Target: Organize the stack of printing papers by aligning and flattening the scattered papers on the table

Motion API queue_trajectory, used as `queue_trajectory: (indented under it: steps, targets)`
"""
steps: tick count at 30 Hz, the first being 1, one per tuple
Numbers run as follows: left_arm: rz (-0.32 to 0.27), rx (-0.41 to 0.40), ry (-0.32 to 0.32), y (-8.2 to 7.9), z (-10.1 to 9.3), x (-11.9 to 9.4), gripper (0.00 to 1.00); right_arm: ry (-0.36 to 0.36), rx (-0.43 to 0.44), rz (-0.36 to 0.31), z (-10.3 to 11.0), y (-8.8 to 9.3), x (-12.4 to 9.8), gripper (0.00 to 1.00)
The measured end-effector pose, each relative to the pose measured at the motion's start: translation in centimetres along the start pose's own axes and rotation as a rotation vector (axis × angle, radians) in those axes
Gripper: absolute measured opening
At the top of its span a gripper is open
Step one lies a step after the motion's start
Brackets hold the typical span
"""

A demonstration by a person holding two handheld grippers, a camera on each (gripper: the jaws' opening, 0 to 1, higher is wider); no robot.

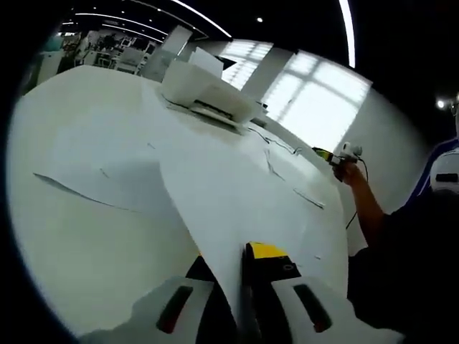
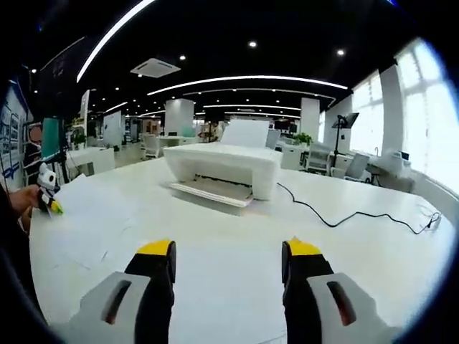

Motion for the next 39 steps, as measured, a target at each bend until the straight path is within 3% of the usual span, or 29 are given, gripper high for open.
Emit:
queue_trajectory:
  steps: [13,26,39]
  targets:
    - [0.006,-0.010,-0.002,0.0,0.0,0.0,0.10,0.011,0.017,0.040,-0.8,1.4,0.8,0.63]
    - [0.007,-0.003,-0.004,0.1,0.0,-0.1,0.10,0.049,-0.006,0.142,-2.7,4.7,1.3,0.70]
    - [0.014,-0.005,-0.007,0.1,0.2,-0.1,0.10,0.063,0.046,0.163,-3.4,7.1,1.1,0.72]
Point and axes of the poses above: the point that each gripper's makers call its tool centre point, and the gripper's own axes: x roughly forward along the fingers, z roughly to its left, y roughly out of its underside, the point moved 7 cm from there along -x, roughly backward along the fingers, and after that the axes turned 9 degrees about -z, right-handed, at the moved point
